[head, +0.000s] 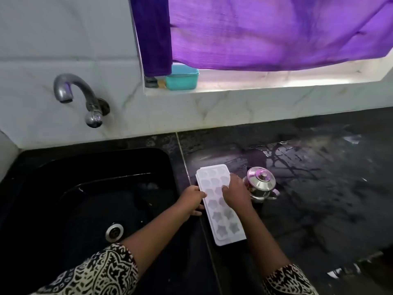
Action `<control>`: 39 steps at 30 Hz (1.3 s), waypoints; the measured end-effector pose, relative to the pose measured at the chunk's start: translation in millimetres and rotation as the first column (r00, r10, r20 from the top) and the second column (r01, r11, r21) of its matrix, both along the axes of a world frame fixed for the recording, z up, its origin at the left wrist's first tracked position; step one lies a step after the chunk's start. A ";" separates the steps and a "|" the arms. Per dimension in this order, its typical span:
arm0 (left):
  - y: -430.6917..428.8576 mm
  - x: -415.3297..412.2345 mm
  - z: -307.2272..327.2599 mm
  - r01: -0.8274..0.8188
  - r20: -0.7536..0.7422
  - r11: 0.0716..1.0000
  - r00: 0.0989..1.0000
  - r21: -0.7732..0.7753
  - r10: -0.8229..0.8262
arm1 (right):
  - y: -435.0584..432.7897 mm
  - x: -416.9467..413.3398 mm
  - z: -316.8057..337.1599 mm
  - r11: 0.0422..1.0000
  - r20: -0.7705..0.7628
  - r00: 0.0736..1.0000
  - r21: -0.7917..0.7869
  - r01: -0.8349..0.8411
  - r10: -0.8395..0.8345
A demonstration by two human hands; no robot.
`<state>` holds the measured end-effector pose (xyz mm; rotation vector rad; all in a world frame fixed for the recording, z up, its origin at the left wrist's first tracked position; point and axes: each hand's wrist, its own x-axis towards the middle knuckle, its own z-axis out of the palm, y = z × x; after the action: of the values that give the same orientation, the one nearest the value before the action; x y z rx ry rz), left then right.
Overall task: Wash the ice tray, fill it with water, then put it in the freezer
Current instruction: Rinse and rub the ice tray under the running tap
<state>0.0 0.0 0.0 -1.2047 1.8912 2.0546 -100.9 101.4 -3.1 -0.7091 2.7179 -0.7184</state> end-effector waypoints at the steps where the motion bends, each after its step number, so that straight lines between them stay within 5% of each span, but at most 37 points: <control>1: 0.5 -1.7 0.8 -0.002 -0.007 1.000 1.000 0.002 0.002 | -0.7 -0.4 -1.8 1.000 0.007 1.000 0.000 0.011 -0.011; 8: -6.4 4.1 -0.4 -0.107 -0.036 0.991 0.993 0.082 0.111 | -10.3 -2.9 6.1 0.999 0.091 0.995 0.023 0.044 -0.046; 12: -23.1 22.3 -7.9 -0.238 -0.085 0.971 0.967 0.017 0.238 | -22.2 3.0 14.0 0.965 0.266 0.962 -0.229 0.128 -0.064; 16: -47.0 48.4 -1.4 -0.310 -0.131 0.949 0.945 -0.059 0.301 | -38.4 17.9 23.8 0.892 0.458 0.885 -0.433 0.133 0.090; 21: -92.4 90.4 20.8 -0.324 -0.169 0.945 0.935 -0.040 0.313 | -63.8 34.6 33.2 0.863 0.658 0.705 -0.488 0.130 0.266; 25: -131.2 121.7 43.7 -0.263 -0.228 0.965 0.939 0.001 0.256 | -86.6 48.3 39.3 0.872 0.820 0.445 -0.465 0.150 0.361; 30: -159.6 159.9 54.8 -0.149 -0.305 0.981 0.935 0.128 0.182 | -115.6 75.4 47.9 0.858 0.835 0.340 -0.498 0.130 0.433; 33: -167.5 184.7 48.8 -0.255 -0.391 0.905 0.837 0.339 0.382 | -128.0 87.4 51.3 0.826 0.808 0.345 -0.546 0.138 0.477; 36: -170.8 216.2 36.9 -0.398 -0.445 0.742 0.613 0.539 0.652 | -138.7 97.1 50.3 0.792 0.798 0.344 -0.578 0.198 0.496; 39: -159.4 243.3 17.1 -0.325 -0.444 0.613 0.462 0.720 0.767 | -149.7 110.2 47.7 0.744 0.794 0.326 -0.600 0.293 0.512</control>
<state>243.3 -159.4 17.1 -1.0015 0.7906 3.5730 9.3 -48.3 44.6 -0.3504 1.2044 -1.5030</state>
